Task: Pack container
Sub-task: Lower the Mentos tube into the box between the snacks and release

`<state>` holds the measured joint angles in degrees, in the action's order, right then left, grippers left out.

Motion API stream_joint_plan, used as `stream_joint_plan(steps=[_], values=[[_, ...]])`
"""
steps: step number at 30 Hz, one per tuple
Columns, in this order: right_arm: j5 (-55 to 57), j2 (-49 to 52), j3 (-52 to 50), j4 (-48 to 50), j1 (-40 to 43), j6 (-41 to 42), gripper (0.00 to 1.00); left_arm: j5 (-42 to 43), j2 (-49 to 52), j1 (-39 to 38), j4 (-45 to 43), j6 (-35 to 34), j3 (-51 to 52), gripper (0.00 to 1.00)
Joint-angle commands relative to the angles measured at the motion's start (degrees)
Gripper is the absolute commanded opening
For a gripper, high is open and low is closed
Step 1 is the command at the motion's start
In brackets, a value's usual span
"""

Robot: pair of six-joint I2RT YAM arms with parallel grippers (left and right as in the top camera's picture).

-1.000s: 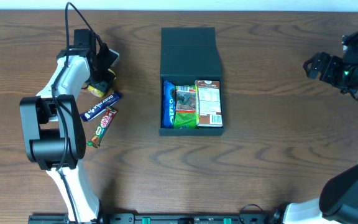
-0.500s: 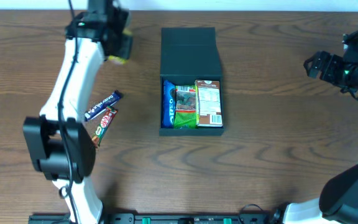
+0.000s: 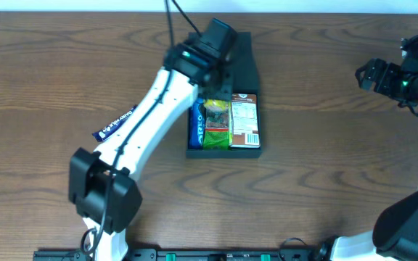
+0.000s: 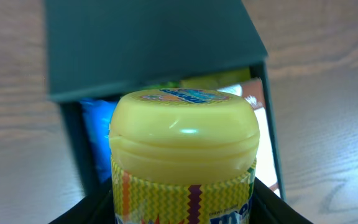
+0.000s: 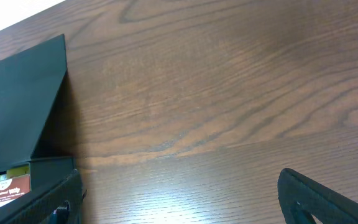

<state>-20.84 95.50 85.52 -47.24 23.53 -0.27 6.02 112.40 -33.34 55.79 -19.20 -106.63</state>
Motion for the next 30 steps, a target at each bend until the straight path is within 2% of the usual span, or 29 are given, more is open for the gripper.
stream_joint_plan(steps=[1,4,9,10,11,12,13,14,17,23,26,30], values=[[-0.37,-1.09,0.72,0.13,-0.35,-0.26,0.99,-0.46,2.47,-1.84,0.81,-4.04,-0.28,0.06],[-0.37,-1.09,0.72,0.17,-0.35,-0.28,0.99,-0.46,4.22,-2.93,2.93,-11.34,-0.24,0.06],[-0.39,-1.09,0.72,0.79,-0.35,-1.11,0.99,-0.59,4.50,-3.04,4.22,-11.74,-0.02,0.06],[-0.39,-1.09,0.72,0.98,-0.35,-1.11,0.99,-0.57,4.50,-3.08,4.20,-11.72,-0.02,0.33],[-0.39,-1.09,0.72,1.07,-0.35,-1.11,0.99,-0.57,4.50,-3.08,4.20,-11.72,-0.02,0.66],[-0.39,-1.09,0.72,1.20,-0.35,-1.11,0.99,-0.39,4.50,-3.06,4.17,-11.72,-0.02,0.75],[-0.39,-1.09,0.72,1.40,-0.35,-1.11,0.99,-0.39,4.50,-3.06,4.17,-11.69,-0.02,0.76],[-0.39,-1.09,0.72,1.51,-0.35,-1.11,0.99,-0.39,4.50,-3.06,4.13,-11.69,-0.02,0.86],[-0.39,-1.09,0.72,1.62,-0.35,-1.11,0.99,-0.44,4.48,-2.99,4.02,-11.45,-0.04,0.87],[-0.37,-1.09,0.72,1.64,-0.35,-1.14,0.99,-0.90,2.58,-1.40,3.87,-5.77,-0.39,0.79],[-0.37,-0.98,0.72,1.64,-0.35,-1.14,0.99,-4.98,-0.66,1.70,5.66,-4.11,-0.39,0.79],[-0.37,-0.59,0.68,1.62,-0.35,-1.14,0.99,-8.31,-4.63,8.39,10.67,6.08,-0.39,0.81]])
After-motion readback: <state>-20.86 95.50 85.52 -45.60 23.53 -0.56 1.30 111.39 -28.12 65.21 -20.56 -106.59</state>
